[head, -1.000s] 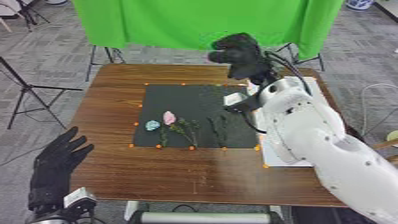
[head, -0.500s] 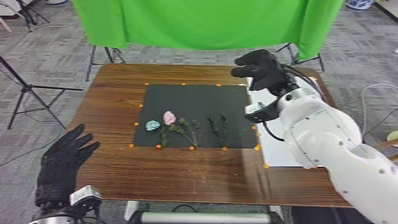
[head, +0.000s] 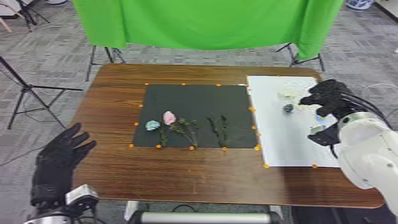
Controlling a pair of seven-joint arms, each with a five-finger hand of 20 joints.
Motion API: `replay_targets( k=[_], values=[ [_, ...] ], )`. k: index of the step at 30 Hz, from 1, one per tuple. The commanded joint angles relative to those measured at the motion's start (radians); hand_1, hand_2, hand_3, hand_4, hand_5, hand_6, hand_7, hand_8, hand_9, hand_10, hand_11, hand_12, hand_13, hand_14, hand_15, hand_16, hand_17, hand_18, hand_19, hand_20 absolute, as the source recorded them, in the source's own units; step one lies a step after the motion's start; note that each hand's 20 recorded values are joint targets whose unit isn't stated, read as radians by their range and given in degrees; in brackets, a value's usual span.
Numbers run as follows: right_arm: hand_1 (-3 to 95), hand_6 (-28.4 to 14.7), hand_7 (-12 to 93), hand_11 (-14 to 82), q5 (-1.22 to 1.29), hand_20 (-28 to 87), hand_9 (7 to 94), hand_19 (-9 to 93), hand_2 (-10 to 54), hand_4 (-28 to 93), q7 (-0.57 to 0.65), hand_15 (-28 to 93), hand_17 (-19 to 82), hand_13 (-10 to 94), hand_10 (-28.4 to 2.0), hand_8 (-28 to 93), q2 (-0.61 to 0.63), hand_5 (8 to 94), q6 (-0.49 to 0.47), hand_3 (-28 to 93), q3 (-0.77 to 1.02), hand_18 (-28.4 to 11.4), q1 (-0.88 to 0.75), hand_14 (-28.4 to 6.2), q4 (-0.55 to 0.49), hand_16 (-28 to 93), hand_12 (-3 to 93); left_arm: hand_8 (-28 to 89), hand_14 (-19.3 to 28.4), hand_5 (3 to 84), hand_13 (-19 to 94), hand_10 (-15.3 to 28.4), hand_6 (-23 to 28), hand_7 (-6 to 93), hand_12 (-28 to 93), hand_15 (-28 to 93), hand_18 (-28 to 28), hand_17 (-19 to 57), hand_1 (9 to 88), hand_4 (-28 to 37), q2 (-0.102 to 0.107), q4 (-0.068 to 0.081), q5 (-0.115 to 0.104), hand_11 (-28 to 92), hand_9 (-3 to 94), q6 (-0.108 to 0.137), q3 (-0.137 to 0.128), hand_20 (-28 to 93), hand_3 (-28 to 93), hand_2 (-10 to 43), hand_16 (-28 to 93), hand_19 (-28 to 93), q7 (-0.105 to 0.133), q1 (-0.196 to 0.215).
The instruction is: Arrange flowers
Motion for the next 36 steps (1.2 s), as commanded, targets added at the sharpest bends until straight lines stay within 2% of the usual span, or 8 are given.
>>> replay_targets(
  k=[1, 5, 13, 16, 19, 25, 33, 36],
  values=[
    [28.5, -3.8, 19, 17.3, 0.006, 27, 49.3, 83, -3.1, -28, 0.067, 80, 20, 60, -13.8, -15, -0.008, 47.8, -0.084, 91, -0.022, -21.7, 0.051, -11.7, 0.097, 8, 11.7, -12, 25.4, 36.7, 27, 18.1, 8.7, 17.3, 8, 51, 23.5, -9.2, 23.9, -22.9, -0.005, -0.013, 0.018, 27, 34.2, -0.009, -0.006, -2, 83, 7.5, -10, 59, -0.038, -0.008],
    [28.7, -3.8, 18, 15.7, 0.027, 25, 47.2, 85, -3.5, -28, 0.097, 82, 22, 62, -14.0, -14, 0.0, 47.1, -0.096, 91, -0.081, -21.8, 0.118, -10.6, 0.148, 8, 11.7, -12, 25.4, 36.6, 27, 18.0, 8.7, 17.2, 8, 51, 23.5, -9.2, 23.8, -22.9, -0.013, -0.014, 0.024, 27, 34.2, -0.018, -0.009, -2, 83, 7.5, -10, 59, -0.049, -0.008],
    [30.2, -3.7, 17, 12.5, 0.064, 14, 43.9, 91, -4.5, -28, 0.145, 87, 24, 65, -14.2, -14, 0.01, 45.2, -0.141, 92, -0.162, -21.3, 0.223, -9.3, 0.226, 7, 12.0, -12, 25.4, 36.6, 27, 18.1, 8.7, 17.2, 8, 51, 23.5, -9.3, 23.8, -22.9, -0.012, -0.013, 0.02, 27, 34.1, -0.014, -0.004, -2, 83, 7.5, -10, 59, -0.04, -0.016],
    [30.4, -3.5, 17, 12.2, 0.079, 13, 43.6, 92, -4.8, -28, 0.162, 87, 24, 65, -14.2, -14, 0.012, 44.3, -0.142, 92, -0.17, -21.3, 0.234, -9.3, 0.247, 7, 11.9, -12, 25.5, 36.7, 27, 18.1, 8.8, 17.2, 8, 51, 23.6, -9.3, 23.8, -22.8, -0.013, -0.011, 0.019, 27, 34.2, -0.018, -0.001, -2, 83, 7.5, -10, 59, -0.038, -0.018],
    [30.5, -3.3, 18, 12.3, 0.084, 11, 43.5, 92, -4.8, -28, 0.169, 87, 24, 66, -14.3, -14, 0.022, 43.7, -0.135, 92, -0.191, -21.4, 0.248, -9.4, 0.269, 7, 11.9, -12, 25.4, 36.7, 27, 18.1, 8.7, 17.3, 8, 51, 23.5, -9.3, 23.9, -22.8, -0.011, -0.01, 0.014, 27, 34.2, -0.015, 0.002, -2, 83, 7.5, -10, 59, -0.026, -0.019],
    [30.7, -3.2, 18, 12.8, 0.1, 9, 44.0, 93, -4.8, -28, 0.176, 88, 25, 67, -14.4, -14, 0.016, 43.6, -0.154, 92, -0.202, -21.5, 0.263, -9.5, 0.294, 7, 12.0, -12, 25.4, 36.7, 27, 18.2, 8.6, 17.4, 8, 51, 23.6, -9.3, 24.0, -22.8, -0.021, -0.008, 0.013, 27, 34.2, -0.018, -0.002, -2, 83, 7.5, -10, 59, -0.028, -0.02],
    [31.0, -2.1, 18, 12.8, 0.101, 9, 44.0, 93, -4.8, -28, 0.18, 88, 25, 67, -14.0, -14, 0.003, 42.2, -0.164, 92, -0.244, -21.4, 0.301, -9.5, 0.317, 7, 11.9, -12, 25.4, 36.7, 27, 18.1, 8.7, 17.3, 8, 51, 23.6, -9.3, 24.0, -22.7, -0.012, -0.003, 0.005, 27, 34.4, -0.013, 0.011, -2, 83, 7.5, -10, 59, -0.01, -0.022],
    [30.9, -2.0, 18, 12.7, 0.1, 9, 43.9, 93, -4.9, -28, 0.179, 88, 25, 67, -14.0, -14, -0.001, 40.3, -0.174, 92, -0.252, -21.3, 0.31, -9.4, 0.32, 7, 11.9, -12, 25.4, 36.7, 27, 18.1, 8.7, 17.3, 8, 51, 23.6, -9.3, 24.1, -22.6, -0.017, -0.002, 0.01, 27, 34.3, -0.016, 0.008, -2, 83, 7.4, -10, 59, -0.017, -0.025]
  ],
)
